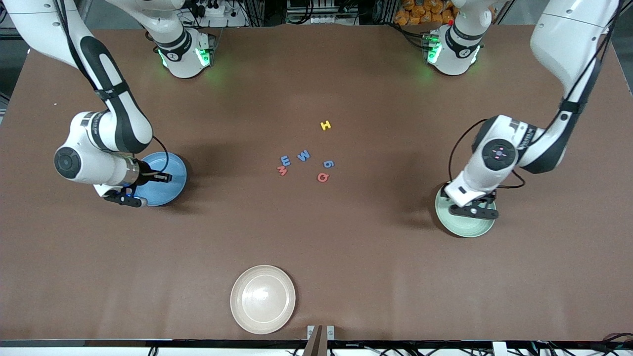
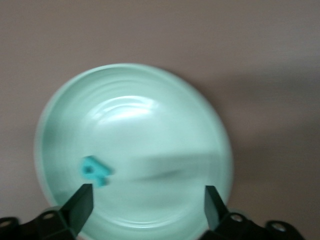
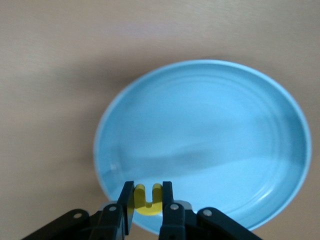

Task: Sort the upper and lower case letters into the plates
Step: 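Drop the R on the green plate while the right gripper drops the u, then lower the left gripper onto the blue M and grasp it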

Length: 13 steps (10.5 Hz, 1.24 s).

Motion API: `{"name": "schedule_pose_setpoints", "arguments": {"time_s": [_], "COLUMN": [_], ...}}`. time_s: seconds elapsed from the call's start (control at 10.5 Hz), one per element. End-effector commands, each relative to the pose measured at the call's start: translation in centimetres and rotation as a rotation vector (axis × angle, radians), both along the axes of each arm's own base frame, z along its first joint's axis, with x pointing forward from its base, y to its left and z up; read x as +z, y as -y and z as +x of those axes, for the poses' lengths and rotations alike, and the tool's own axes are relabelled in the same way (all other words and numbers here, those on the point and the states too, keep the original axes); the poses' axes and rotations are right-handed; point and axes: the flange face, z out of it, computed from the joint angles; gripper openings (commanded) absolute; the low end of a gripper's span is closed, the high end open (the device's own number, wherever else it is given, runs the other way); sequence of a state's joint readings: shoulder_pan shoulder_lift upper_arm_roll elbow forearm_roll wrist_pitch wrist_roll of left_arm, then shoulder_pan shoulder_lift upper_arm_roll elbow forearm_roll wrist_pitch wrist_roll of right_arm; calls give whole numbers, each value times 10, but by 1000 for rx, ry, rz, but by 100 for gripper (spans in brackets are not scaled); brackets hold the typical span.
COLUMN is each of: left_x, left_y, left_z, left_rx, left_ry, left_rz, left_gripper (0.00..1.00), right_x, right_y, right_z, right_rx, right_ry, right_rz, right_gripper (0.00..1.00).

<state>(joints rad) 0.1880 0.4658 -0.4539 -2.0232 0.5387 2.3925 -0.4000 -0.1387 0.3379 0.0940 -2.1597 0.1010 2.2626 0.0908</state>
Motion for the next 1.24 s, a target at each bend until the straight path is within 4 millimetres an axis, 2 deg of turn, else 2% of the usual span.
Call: {"name": "schedule_pose_setpoints", "arguments": {"time_s": [0.0,0.1,0.19,0.29,0.38,0.48,0.77,0.96,1.15], "left_x": [5,5,5,2,2,4,0,-8,-6], "left_y": [88,124,162,197,224,250,318,371,413], "left_z": [-28,-44,-64,-86,-101,-118,-160,-182,-193], "left_rx": [-66,-65,-31,-5,33,77,170,126,1], "left_ry": [15,20,32,36,28,19,19,13,10], "left_rz": [-16,-30,-41,-52,-76,-99,-143,-179,-220], "left_gripper": [100,100,100,100,100,100,100,100,100], "right_x": [2,-1,-3,-4,3,16,93,152,229], "right_y": [12,19,19,20,19,19,20,21,20], "right_z": [-21,-22,-22,-21,-19,-15,9,24,37], "right_rx": [46,44,44,42,37,38,45,50,57], "right_ry": [46,51,54,56,55,51,43,64,102], "right_rz": [-17,-25,-26,-26,-27,-26,-21,-21,-34], "right_gripper": [0,0,9,43,99,100,100,100,100]}}
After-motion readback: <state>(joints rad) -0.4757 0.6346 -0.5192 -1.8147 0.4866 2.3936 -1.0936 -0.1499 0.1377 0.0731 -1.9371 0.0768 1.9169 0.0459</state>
